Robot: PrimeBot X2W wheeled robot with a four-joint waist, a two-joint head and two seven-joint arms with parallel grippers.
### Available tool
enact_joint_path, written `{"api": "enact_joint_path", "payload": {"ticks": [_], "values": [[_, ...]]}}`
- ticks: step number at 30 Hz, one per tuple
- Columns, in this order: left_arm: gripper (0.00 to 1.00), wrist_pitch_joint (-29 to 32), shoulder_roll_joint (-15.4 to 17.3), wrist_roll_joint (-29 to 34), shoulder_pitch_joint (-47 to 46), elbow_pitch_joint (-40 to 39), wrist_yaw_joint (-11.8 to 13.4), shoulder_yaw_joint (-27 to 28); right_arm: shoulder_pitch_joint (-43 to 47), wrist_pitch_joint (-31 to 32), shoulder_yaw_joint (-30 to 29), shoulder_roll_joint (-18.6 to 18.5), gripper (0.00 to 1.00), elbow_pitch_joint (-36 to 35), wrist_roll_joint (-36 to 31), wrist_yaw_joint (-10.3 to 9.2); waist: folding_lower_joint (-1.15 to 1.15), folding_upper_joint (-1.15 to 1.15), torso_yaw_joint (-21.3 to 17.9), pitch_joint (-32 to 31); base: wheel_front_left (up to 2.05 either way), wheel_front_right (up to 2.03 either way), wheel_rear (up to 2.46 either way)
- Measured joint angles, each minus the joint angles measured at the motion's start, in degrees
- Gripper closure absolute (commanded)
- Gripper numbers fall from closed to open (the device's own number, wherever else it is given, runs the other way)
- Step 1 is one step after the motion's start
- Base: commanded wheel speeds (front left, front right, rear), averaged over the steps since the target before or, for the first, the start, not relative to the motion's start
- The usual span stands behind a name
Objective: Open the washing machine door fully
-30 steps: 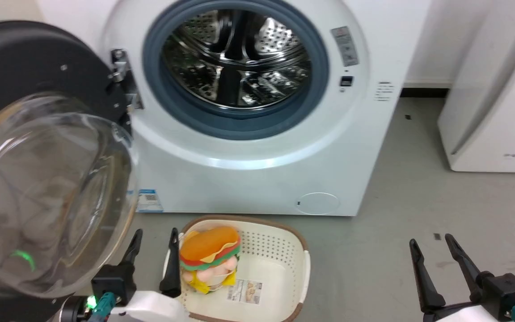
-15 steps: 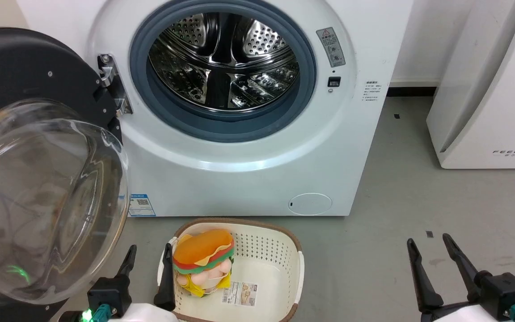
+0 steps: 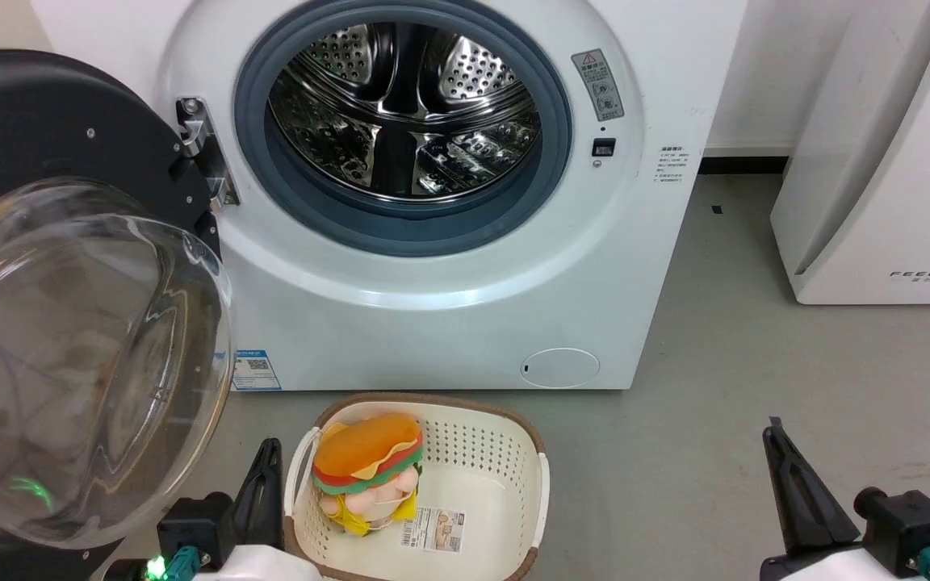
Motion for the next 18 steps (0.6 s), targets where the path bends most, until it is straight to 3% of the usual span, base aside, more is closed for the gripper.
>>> {"api": "enact_joint_path", "payload": {"ticks": [18], "values": [[1.00,1.5,-0.7,2.0,-0.1,-0.7,-1.2,1.3,-0.6,0.7,0.0,0.0,1.00,0.6,-0.5,0.00,0.00,0.00,-0.1,0.1,0.00,0.00,0.00]]}}
